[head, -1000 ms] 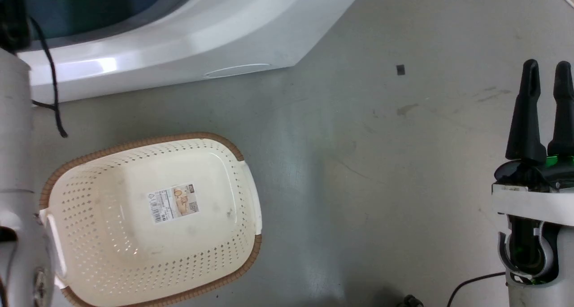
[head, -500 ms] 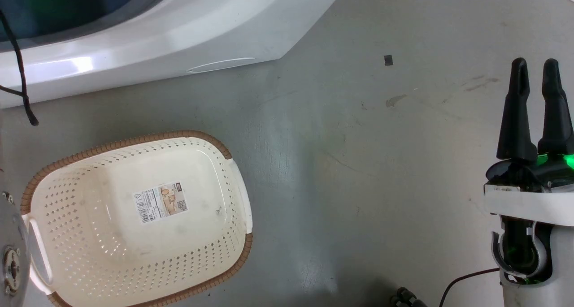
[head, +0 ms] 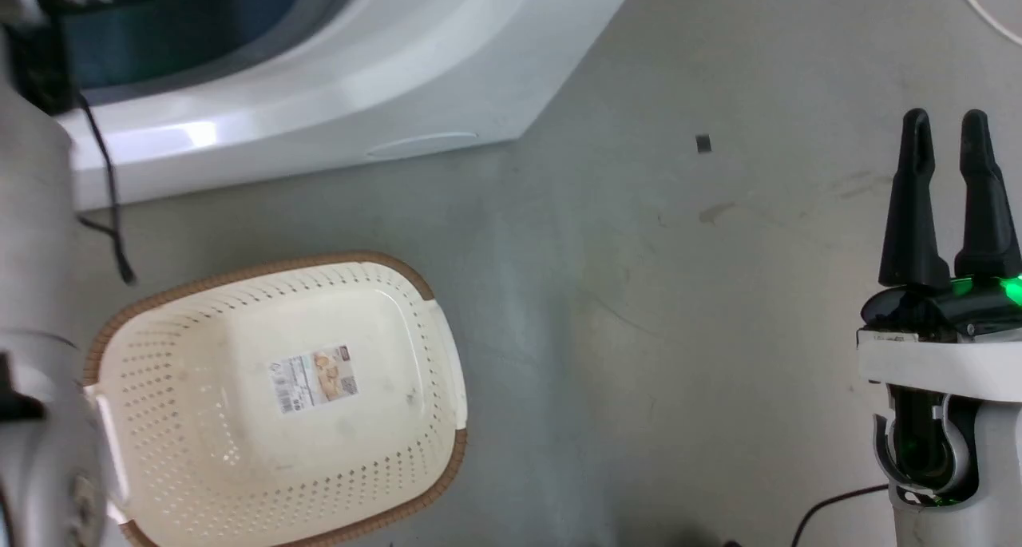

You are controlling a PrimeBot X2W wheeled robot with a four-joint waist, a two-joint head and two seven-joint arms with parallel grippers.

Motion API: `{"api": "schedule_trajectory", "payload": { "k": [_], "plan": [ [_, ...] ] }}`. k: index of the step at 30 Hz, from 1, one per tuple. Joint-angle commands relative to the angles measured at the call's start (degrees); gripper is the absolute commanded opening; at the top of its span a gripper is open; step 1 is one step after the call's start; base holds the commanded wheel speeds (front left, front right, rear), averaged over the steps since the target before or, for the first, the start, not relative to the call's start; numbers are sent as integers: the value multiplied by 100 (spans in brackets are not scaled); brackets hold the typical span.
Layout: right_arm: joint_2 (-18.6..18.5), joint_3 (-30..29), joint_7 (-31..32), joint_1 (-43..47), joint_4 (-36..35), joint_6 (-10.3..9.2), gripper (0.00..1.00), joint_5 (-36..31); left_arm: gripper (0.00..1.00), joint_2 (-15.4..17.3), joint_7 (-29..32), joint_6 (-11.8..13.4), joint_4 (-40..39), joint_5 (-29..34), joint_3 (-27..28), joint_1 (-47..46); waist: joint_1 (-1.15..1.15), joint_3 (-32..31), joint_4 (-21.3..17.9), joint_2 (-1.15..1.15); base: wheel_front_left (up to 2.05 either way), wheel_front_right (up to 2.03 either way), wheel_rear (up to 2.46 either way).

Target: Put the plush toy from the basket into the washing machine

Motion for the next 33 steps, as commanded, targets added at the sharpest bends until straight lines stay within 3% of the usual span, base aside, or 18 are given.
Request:
{"api": "schedule_trajectory", "payload": {
  "k": [1,13,33],
  "plan": [
    [-4,-23,-25,-17,30,-4,100,-62,100,-70,-31,17,-38,21,-44,176,0,-152,95,0,0,0,0],
    [-4,-277,-25,291,244,-4,100,-934,100,-572,-31,131,-823,91,-44,1563,0,-1003,503,0,0,0,0],
    [-4,-561,-25,1083,528,-4,100,-1550,100,-1190,-32,114,-2855,279,112,4290,0,-2368,1082,0,0,0,0]
  ]
}}
